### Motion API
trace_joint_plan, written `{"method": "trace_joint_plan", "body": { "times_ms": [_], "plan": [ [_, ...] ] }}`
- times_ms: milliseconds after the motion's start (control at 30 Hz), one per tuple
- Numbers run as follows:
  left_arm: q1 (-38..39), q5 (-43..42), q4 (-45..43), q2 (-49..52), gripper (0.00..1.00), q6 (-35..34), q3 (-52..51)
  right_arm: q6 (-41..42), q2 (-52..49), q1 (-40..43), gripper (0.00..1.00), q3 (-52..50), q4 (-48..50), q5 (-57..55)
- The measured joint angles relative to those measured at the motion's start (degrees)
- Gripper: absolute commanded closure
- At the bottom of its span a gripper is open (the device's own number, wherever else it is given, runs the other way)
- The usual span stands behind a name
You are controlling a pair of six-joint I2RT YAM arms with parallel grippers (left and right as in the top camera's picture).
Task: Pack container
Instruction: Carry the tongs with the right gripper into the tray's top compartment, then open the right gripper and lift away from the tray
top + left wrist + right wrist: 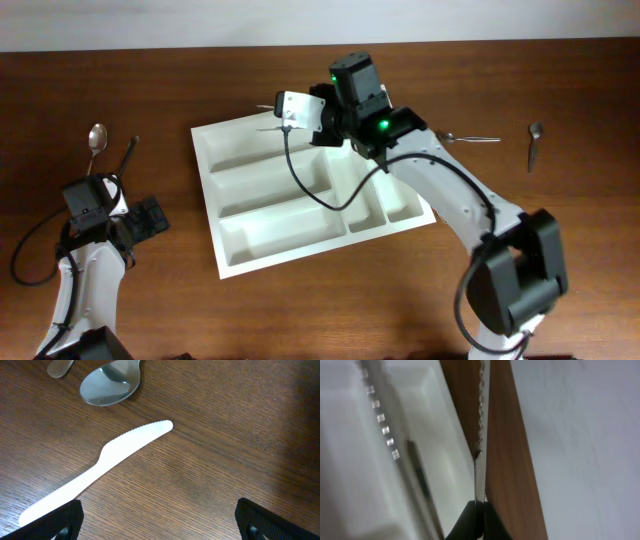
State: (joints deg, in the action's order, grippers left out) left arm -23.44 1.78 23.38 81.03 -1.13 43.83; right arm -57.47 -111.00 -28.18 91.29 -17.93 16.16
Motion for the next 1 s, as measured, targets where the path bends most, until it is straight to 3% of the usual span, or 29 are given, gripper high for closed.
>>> {"method": "trace_joint_plan", "body": {
  "times_ms": [200, 633, 667, 733, 800, 833, 1000],
  "plan": [
    [0.0, 0.0, 0.0, 0.0, 0.01, 0.0, 0.0, 0.5, -5.1, 0.0, 0.96, 0.0, 6.5, -1.6],
    [0.0, 0.0, 0.0, 0.0, 0.01, 0.0, 0.0, 3.4, -12.1, 0.0, 0.96, 0.0, 9.0, -1.9],
    [0.0, 0.0, 0.0, 0.0, 0.01, 0.0, 0.0, 4.1, -12.1, 0.0, 0.95, 0.0, 9.4, -1.9],
    [0.0, 0.0, 0.0, 0.0, 0.01, 0.0, 0.0, 6.5, -12.1, 0.0, 0.78, 0.0, 9.9, -1.9],
    [0.0, 0.0, 0.0, 0.0, 0.01, 0.0, 0.0, 8.4, -12.1, 0.0, 0.77, 0.0, 9.9, -2.0],
    [0.0, 0.0, 0.0, 0.0, 0.01, 0.0, 0.0, 9.6, -12.1, 0.0, 0.67, 0.0, 9.9, -2.0],
    [0.0, 0.0, 0.0, 0.0, 0.01, 0.0, 0.0, 14.5, -12.1, 0.0, 0.64, 0.0, 10.1, -2.4]
  ]
}}
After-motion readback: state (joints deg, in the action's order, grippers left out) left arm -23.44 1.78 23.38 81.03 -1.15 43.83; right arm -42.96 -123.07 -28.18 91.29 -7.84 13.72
